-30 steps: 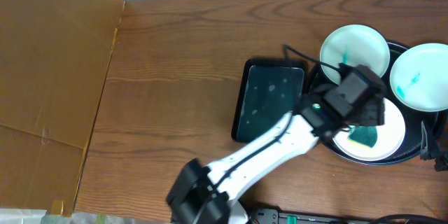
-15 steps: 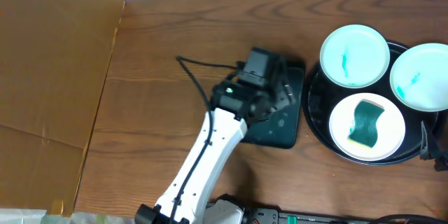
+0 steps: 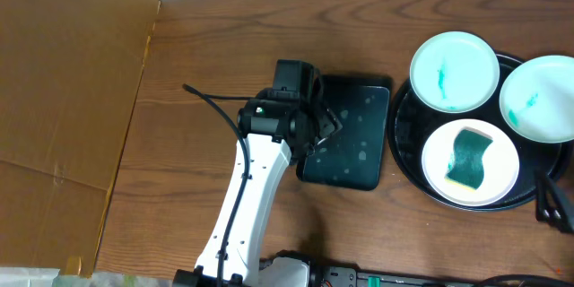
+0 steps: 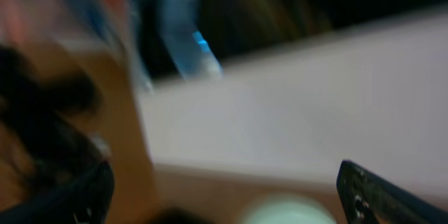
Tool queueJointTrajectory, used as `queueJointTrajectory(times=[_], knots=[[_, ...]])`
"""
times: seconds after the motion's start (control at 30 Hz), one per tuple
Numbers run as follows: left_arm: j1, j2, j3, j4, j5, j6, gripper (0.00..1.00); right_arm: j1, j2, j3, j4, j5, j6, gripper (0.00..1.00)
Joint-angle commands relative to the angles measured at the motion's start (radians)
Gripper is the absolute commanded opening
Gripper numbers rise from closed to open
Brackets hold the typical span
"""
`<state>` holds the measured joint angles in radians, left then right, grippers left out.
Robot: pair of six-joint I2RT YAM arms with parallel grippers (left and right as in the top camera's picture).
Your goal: Clean dirty plates on tray and stack at the side
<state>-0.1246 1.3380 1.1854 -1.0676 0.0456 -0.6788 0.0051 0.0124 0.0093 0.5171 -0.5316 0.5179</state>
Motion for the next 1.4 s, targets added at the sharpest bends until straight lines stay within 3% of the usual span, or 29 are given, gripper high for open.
queueJointTrajectory(times=[0.0, 0.1, 0.23, 0.33, 0.57, 0.67, 0.77, 0.93, 1.1, 1.23, 1.37], knots=[[0.004, -0.001, 0.000, -0.028, -0.013, 0.013, 0.80, 0.010, -0.006, -0.001, 0.248, -0.026, 0.177, 0.99], [0.004, -0.001, 0.000, -0.043, -0.013, 0.013, 0.81, 0.010, -0.006, 0.047, 0.425, 0.100, 0.175, 0.99], [0.004, -0.001, 0.000, -0.050, -0.013, 0.013, 0.81, 0.010, 0.015, 0.253, 0.266, 0.129, 0.053, 0.99], [0.004, -0.001, 0.000, -0.050, -0.013, 0.013, 0.81, 0.010, 0.089, 0.489, -0.033, 0.074, -0.132, 0.99], [0.004, -0.001, 0.000, -0.050, -0.013, 0.013, 0.81, 0.009, 0.494, 1.192, -1.034, 0.028, -0.502, 0.99], [0.004, -0.001, 0.000, -0.050, -0.013, 0.013, 0.81, 0.009, 0.679, 1.418, -1.351, 0.032, -0.605, 0.99], [0.004, -0.001, 0.000, -0.050, -0.013, 0.013, 0.81, 0.009, 0.833, 1.561, -1.512, -0.052, -0.602, 0.99], [0.004, -0.001, 0.000, -0.050, -0.013, 0.013, 0.81, 0.009, 0.966, 1.595, -1.573, -0.256, -0.563, 0.99], [0.004, -0.001, 0.000, -0.050, -0.013, 0.013, 0.81, 0.010, 1.082, 1.595, -1.609, -0.181, -0.509, 0.98], [0.004, -0.001, 0.000, -0.050, -0.013, 0.013, 0.81, 0.040, 1.198, 1.584, -1.744, 0.024, -0.493, 0.70], [0.004, -0.001, 0.000, -0.050, -0.013, 0.013, 0.81, 0.095, 1.296, 1.503, -1.792, 0.115, -0.427, 0.71]])
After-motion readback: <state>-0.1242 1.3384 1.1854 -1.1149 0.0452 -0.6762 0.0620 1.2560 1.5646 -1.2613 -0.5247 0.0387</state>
